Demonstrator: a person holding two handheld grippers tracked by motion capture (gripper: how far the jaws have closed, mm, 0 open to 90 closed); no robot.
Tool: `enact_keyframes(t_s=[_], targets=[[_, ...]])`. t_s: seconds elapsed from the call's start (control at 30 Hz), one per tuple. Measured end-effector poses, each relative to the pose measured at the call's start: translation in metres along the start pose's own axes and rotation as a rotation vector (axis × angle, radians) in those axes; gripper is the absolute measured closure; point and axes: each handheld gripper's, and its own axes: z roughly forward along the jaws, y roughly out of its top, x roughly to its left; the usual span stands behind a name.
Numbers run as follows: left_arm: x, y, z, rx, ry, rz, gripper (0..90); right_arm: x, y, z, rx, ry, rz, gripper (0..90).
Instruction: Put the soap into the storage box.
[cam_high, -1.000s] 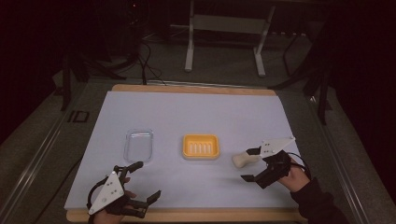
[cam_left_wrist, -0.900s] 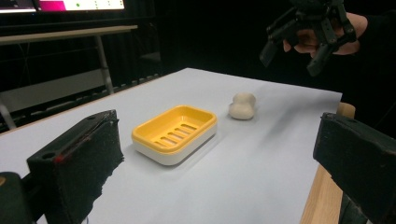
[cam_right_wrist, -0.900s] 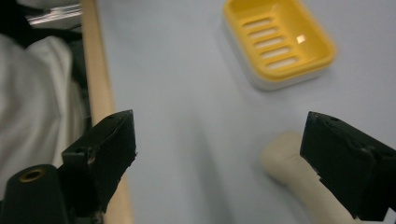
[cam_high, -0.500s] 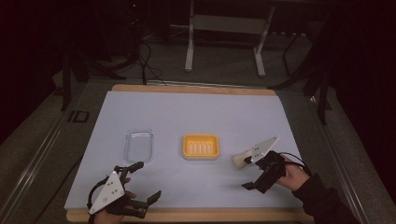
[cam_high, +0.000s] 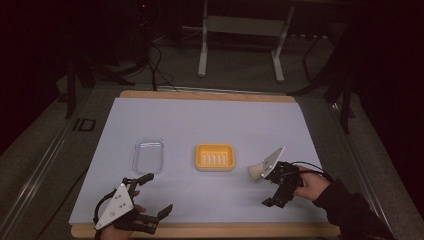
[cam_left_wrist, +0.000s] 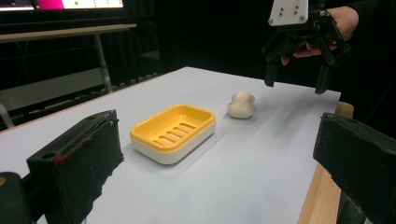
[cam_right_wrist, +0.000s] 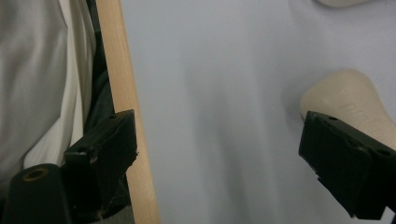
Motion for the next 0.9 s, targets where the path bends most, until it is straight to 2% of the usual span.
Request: enact_keyframes(t_s=[0.13,0.17,0.23,0.47,0.53,0.67,0.73,0.9], targets=[[0.000,0.000,0.000,0.000,0.000,0.000,1.2,-0.001,0.001,0.002,0.026,0.006,0.000,11.5],[0.000,0.000,0.000,0.000,0.001,0.000,1.2,-0.002,0.001,0.005,0.061,0.017,0.001,13.1],[0.000,0.000,0.000,0.000,0.001,0.000,1.2,-0.002,0.001,0.007,0.092,0.031,-0.005,13.1],[0.000,0.000,0.001,0.005,0.001,-0.001,1.2,-0.003,0.001,0.009,0.151,0.013,-0.019,13.0],[0.000,0.000,0.001,0.005,0.000,-0.002,1.2,-0.006,0.001,0.009,0.166,0.028,-0.006,13.0],[0.000,-0.001,0.001,0.006,-0.003,-0.002,1.2,-0.008,0.001,0.012,0.221,0.014,-0.009,13.0],[-0.001,-0.001,0.001,0.006,-0.003,-0.002,1.2,-0.009,0.002,0.014,0.238,0.032,-0.003,13.0],[0.000,-0.001,0.001,0.004,-0.002,-0.004,1.1,-0.010,0.004,0.017,0.267,0.039,-0.006,13.0]])
